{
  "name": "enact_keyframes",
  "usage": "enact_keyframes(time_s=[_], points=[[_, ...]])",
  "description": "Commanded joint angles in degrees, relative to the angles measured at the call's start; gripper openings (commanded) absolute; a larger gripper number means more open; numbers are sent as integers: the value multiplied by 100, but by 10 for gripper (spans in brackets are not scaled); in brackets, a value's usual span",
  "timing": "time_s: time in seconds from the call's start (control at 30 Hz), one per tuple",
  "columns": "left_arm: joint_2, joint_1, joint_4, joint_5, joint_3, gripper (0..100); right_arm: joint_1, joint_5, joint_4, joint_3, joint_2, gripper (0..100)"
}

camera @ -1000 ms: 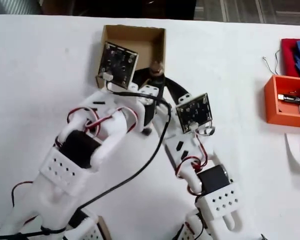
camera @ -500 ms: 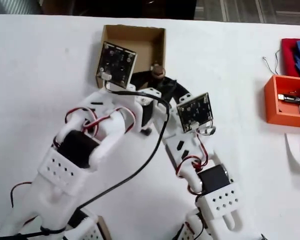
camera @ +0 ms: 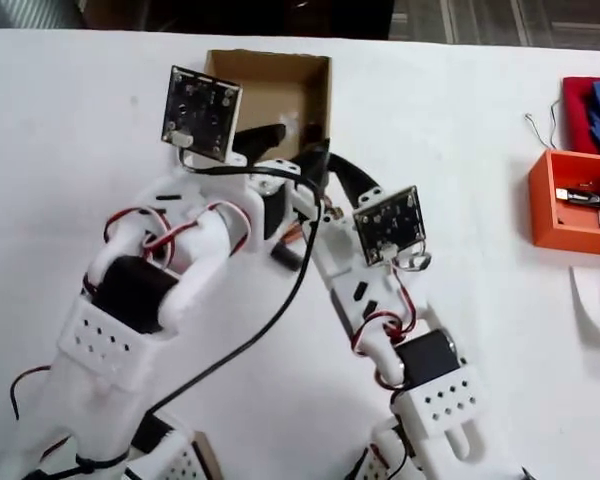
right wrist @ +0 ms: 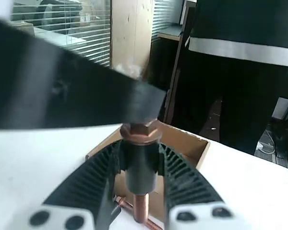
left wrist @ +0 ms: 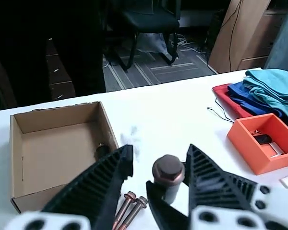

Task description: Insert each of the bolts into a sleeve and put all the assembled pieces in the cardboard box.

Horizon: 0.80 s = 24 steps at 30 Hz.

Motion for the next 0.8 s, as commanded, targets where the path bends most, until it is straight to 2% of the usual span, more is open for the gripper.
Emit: enact_keyframes(time_s=[0.0, 0.23, 0.3, 0.37, 0.53, 0.67, 0.77], points=[[-79, -404, 0, -53, -488, 189, -4, 18, 13, -53, -136, 22], [-79, -1916, 18, -53, -1209, 184, -4, 18, 13, -53, -84, 22], [-79, -2268, 26, -44, -1191, 131, -4, -88, 13, -53, -84, 22], [-79, -2637, 26, -26, -1024, 26, 4, -360, 13, -62, -84, 22], [-35, -3446, -18, -26, 303, 52, 84, -879, 708, -404, 4, 22], [-35, -4123, -70, -62, 1859, 56, 365, -1090, 1481, -1486, 760, 22], [-26, -4440, -756, -475, 3002, 57, 549, -1090, 1947, -2796, 1833, 22]])
